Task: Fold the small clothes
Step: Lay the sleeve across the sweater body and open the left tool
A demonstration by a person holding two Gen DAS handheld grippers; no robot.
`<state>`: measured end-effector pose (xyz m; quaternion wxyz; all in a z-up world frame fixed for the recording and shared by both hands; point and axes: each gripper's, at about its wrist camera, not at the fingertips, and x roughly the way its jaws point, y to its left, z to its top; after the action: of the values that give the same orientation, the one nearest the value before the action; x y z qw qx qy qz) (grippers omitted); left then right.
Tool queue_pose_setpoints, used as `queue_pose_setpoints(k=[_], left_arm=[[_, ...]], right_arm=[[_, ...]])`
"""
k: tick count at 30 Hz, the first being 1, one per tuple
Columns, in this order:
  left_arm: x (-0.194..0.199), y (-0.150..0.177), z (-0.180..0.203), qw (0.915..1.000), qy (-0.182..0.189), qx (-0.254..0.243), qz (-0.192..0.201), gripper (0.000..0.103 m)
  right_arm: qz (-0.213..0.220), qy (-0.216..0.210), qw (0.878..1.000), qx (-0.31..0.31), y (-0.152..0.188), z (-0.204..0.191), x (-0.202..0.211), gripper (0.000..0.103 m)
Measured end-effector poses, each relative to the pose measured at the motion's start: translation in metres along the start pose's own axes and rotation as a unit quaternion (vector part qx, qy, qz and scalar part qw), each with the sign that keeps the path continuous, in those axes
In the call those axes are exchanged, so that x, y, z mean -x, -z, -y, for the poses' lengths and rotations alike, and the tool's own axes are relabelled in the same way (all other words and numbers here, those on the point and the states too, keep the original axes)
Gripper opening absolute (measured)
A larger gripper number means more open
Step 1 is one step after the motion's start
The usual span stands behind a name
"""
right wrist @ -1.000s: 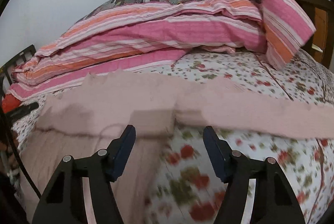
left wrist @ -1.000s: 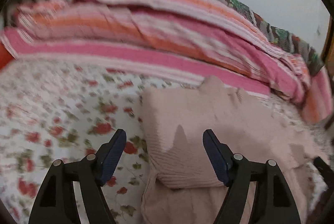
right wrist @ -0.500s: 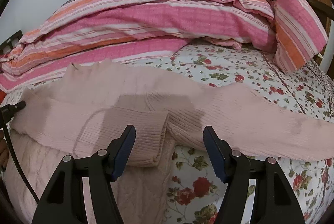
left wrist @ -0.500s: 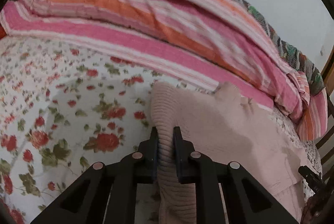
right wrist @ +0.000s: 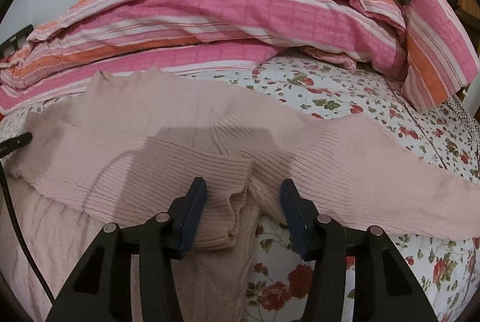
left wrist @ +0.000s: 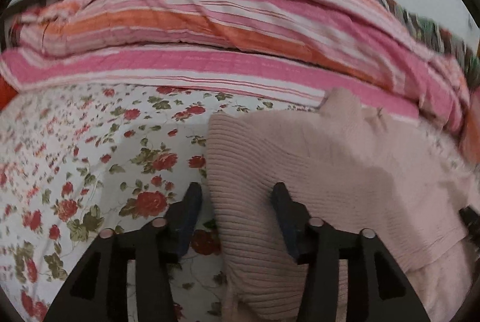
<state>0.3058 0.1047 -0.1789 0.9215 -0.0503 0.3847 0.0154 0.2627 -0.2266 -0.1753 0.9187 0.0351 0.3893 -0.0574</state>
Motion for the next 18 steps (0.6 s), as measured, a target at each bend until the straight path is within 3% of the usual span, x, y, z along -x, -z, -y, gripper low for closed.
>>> queue_pose_setpoints(k=[2, 11, 14, 18], left_arm=[[0.001, 0.000, 0.006, 0.9994, -0.030, -0.015, 0.003, 0.055], [0.000, 0.000, 0.007, 0.9983, -0.054, -0.021, -0.002, 0.064], [0.000, -0.001, 0.008, 0.9981, -0.058, -0.022, -0.002, 0.066], [0.001, 0.000, 0.009, 0.9979, -0.061, -0.021, -0.001, 0.068]], right_arm=[[-0.001, -0.007, 1.000, -0.005, 0.001, 0.003, 0.000, 0.051], [0.020, -0.028, 0.999, -0.027, 0.010, 0.028, 0.034, 0.057], [0.052, 0.008, 0.998, -0.043, 0.021, 0.065, 0.062, 0.067], [0.068, 0.069, 0.991, -0.096, 0.042, 0.138, 0.085, 0.068]])
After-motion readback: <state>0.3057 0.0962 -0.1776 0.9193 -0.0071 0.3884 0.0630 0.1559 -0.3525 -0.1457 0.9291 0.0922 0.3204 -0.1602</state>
